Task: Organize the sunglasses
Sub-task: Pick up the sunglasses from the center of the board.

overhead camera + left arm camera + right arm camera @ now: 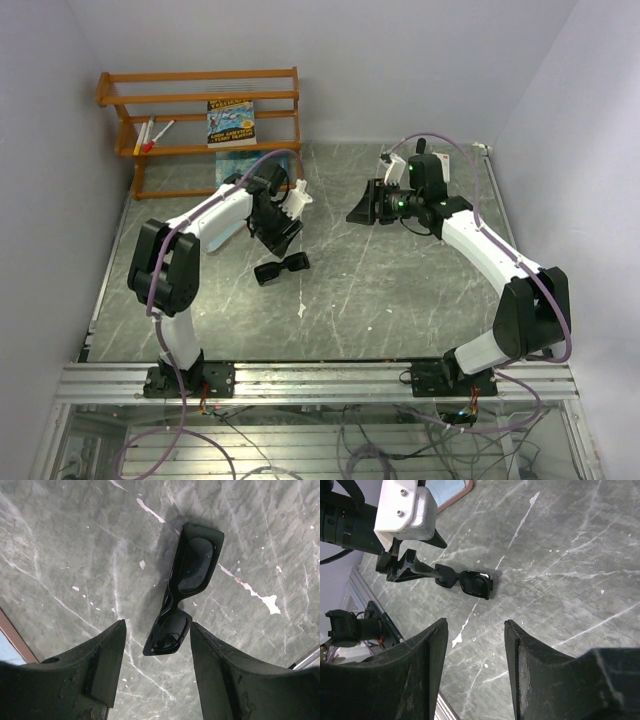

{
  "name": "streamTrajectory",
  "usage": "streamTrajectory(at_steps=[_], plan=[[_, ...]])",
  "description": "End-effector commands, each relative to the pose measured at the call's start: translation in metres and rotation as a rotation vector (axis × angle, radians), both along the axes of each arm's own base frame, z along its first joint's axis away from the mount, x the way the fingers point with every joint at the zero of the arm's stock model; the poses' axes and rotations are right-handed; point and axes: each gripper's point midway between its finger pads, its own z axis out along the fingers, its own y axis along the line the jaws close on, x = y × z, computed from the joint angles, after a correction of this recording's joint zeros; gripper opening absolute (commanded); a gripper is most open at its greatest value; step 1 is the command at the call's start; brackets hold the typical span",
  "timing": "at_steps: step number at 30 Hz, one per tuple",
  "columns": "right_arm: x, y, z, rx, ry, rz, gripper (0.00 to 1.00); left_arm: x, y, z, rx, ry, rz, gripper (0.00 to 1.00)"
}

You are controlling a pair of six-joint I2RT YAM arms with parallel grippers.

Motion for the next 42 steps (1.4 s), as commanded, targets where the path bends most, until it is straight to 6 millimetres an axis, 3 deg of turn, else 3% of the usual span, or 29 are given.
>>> streamTrajectory(at_steps=[1,9,28,32,37,42], plan=[[0.0,-0.004,0.0,0.016,-0.01,-0.003,0.49,0.004,-0.015,-0.002,-0.028,-0.015,-0.014,0.64],[0.0,-0.011,-0.003,0.013,-0.007,-0.009,0.48,-0.008,-0.016,-0.022,-0.007,-0.007,-0.055,0.62],[-0.002,-0.018,-0.008,-0.005,-0.003,-0.014,0.48,-0.011,-0.014,-0.051,0.053,-0.024,-0.086,0.57],[-0.001,-0.019,-0.011,-0.004,0.002,-0.017,0.48,-0.014,-0.012,-0.056,0.063,-0.006,-0.094,0.5],[0.0,-0.02,-0.013,0.0,0.008,-0.019,0.48,-0.016,-0.013,-0.061,0.063,0.009,-0.104,0.26],[0.001,-0.022,-0.014,0.0,0.014,-0.023,0.48,-0.015,-0.017,-0.064,0.053,0.023,-0.099,0.11]])
